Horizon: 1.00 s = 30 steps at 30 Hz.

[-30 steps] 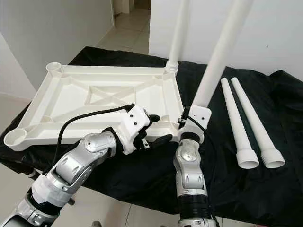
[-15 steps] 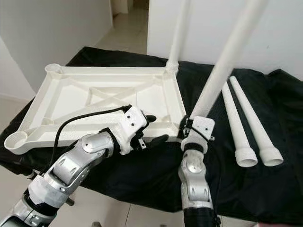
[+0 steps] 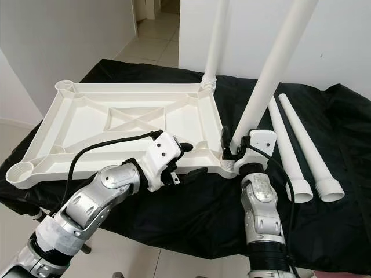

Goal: Building children table

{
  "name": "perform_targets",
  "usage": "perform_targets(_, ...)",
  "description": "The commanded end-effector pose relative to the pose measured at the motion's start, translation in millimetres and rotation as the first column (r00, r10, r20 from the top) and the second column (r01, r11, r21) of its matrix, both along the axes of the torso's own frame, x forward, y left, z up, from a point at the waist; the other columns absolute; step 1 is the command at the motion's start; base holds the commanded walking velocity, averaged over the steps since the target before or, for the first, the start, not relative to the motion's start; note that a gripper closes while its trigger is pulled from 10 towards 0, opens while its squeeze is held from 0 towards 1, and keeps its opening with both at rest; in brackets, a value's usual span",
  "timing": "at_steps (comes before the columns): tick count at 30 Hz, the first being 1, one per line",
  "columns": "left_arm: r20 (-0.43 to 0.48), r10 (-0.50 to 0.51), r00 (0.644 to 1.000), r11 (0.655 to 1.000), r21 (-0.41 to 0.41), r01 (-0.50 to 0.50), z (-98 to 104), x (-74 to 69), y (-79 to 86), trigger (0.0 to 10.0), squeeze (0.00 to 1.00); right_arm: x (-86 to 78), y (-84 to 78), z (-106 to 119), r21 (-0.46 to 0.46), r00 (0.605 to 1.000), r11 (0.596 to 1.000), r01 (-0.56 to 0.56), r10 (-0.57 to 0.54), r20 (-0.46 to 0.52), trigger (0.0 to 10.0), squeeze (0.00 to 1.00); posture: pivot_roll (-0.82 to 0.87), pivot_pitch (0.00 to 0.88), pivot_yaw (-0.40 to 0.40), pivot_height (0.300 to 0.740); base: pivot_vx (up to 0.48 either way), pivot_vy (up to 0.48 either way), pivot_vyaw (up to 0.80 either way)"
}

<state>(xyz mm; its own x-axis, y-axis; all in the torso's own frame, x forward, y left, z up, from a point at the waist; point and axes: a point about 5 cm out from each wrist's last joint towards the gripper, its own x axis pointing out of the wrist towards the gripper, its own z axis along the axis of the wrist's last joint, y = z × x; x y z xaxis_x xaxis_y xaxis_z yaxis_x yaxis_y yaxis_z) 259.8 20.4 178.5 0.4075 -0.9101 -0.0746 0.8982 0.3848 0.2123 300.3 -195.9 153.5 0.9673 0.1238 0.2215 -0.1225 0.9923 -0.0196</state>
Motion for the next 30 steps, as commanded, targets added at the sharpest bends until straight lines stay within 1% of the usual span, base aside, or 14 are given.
perform_targets(1, -0.007, -0.088, 0.996, 0.996, 0.014, 0.088, 1, -5.4, -3.0, 10.0, 0.00, 1.7, 0.0, 1, 0.004, 0.999, 0.999, -0.035, 0.034, 0.010, 10.0, 0.00, -0.08, 0.000, -0.004, 0.740, 0.000, 0.000, 0.00)
perform_targets(2, -0.006, -0.089, 0.996, 0.996, 0.014, 0.089, 1, -5.0, -3.3, 10.0, 0.00, 3.2, -1.6, 1, -0.003, 0.996, 0.996, -0.093, 0.093, 0.002, 10.0, 0.00, -0.08, 0.000, -0.005, 0.740, 0.000, 0.000, 0.00)
perform_targets(3, -0.006, -0.089, 0.996, 0.996, 0.014, 0.089, 1, -5.0, -3.3, 10.0, 0.00, 3.2, -1.6, 1, -0.003, 0.996, 0.996, -0.093, 0.093, 0.002, 10.0, 0.00, -0.08, 0.000, -0.005, 0.740, 0.000, 0.000, 0.00)
perform_targets(5, -0.007, -0.093, 0.996, 0.996, 0.014, 0.093, 2, -4.7, -4.6, 10.0, 0.00, 5.6, -2.6, -1, -0.041, 0.976, 0.975, -0.218, 0.217, -0.026, 10.0, 0.00, -0.08, 0.000, -0.002, 0.740, 0.000, 0.000, 0.00)
perform_targets(7, -0.007, -0.093, 0.996, 0.996, 0.014, 0.093, 2, -4.7, -4.6, 10.0, 0.00, 5.6, -2.6, -1, -0.041, 0.976, 0.975, -0.218, 0.217, -0.026, 10.0, 0.00, -0.08, 0.000, -0.002, 0.740, 0.000, 0.000, 0.00)
perform_targets(11, -0.006, -0.102, 0.995, 0.995, 0.018, 0.102, 2, -4.8, -6.2, 10.0, 0.00, 9.5, -5.3, -5, -0.076, 0.938, 0.936, -0.344, 0.338, -0.081, 10.0, 0.00, -0.08, 0.000, 0.001, 0.740, 0.000, 0.000, 0.00)
perform_targets(12, -0.006, -0.102, 0.995, 0.995, 0.018, 0.102, 2, -4.8, -6.2, 10.0, 0.00, 9.5, -5.3, -5, -0.076, 0.938, 0.936, -0.344, 0.338, -0.081, 10.0, 0.00, -0.08, 0.000, 0.001, 0.740, 0.000, 0.000, 0.00)
perform_targets(16, -0.006, -0.105, 0.994, 0.994, 0.021, 0.105, 2, -5.1, -6.6, 10.0, 0.00, 12.5, -8.9, -8, -0.078, 0.918, 0.918, -0.390, 0.380, -0.113, 9.1, 0.00, -0.08, 0.000, 0.001, 0.740, 0.000, 0.000, 0.00)
perform_targets(18, -0.004, -0.107, 0.994, 0.994, 0.023, 0.107, 2, -5.2, -6.8, 10.0, 0.00, 15.4, -12.5, -11, -0.089, 0.907, 0.907, -0.412, 0.399, -0.137, 4.4, 0.00, -0.07, 0.000, 0.000, 0.740, 0.000, 0.000, 0.00)
perform_targets(21, -0.004, -0.107, 0.994, 0.994, 0.024, 0.107, 2, -5.3, -6.9, 10.0, 0.00, 16.4, -13.9, -12, -0.094, 0.903, 0.903, -0.420, 0.404, -0.147, 4.4, 0.00, -0.07, 0.000, -0.002, 0.740, 0.000, 0.000, 0.00)
perform_targets(22, -0.003, -0.107, 0.994, 0.994, 0.025, 0.107, 2, -5.3, -6.8, 10.0, 0.00, 18.0, -16.2, -14, -0.094, 0.900, 0.901, -0.423, 0.406, -0.155, 1.2, 0.00, -0.07, 0.000, -0.002, 0.740, 0.000, 0.000, 0.00)
perform_targets(24, -0.002, -0.106, 0.994, 0.994, 0.026, 0.106, 2, -5.2, -6.5, 10.0, 0.00, 19.2, -18.1, -16, -0.092, 0.899, 0.902, -0.423, 0.405, -0.164, 0.9, 0.00, -0.07, 0.000, -0.002, 0.740, 0.000, 0.000, 0.00)
perform_targets(25, -0.001, -0.103, 0.995, 0.994, 0.024, 0.103, 3, -5.2, -6.3, 10.0, 0.00, 20.1, -21.7, -20, -0.083, 0.898, 0.904, -0.419, 0.400, -0.182, 0.0, 0.00, -0.07, 0.000, -0.002, 0.740, 0.000, 0.000, 0.00)
perform_targets(30, -0.001, -0.102, 0.995, 0.995, 0.024, 0.102, 3, -5.2, -6.2, 10.0, 0.00, 19.8, -23.5, -22, -0.073, 0.897, 0.905, -0.420, 0.400, -0.190, 0.0, 0.00, -0.07, 0.000, 0.000, 0.740, 0.000, 0.000, 0.00)
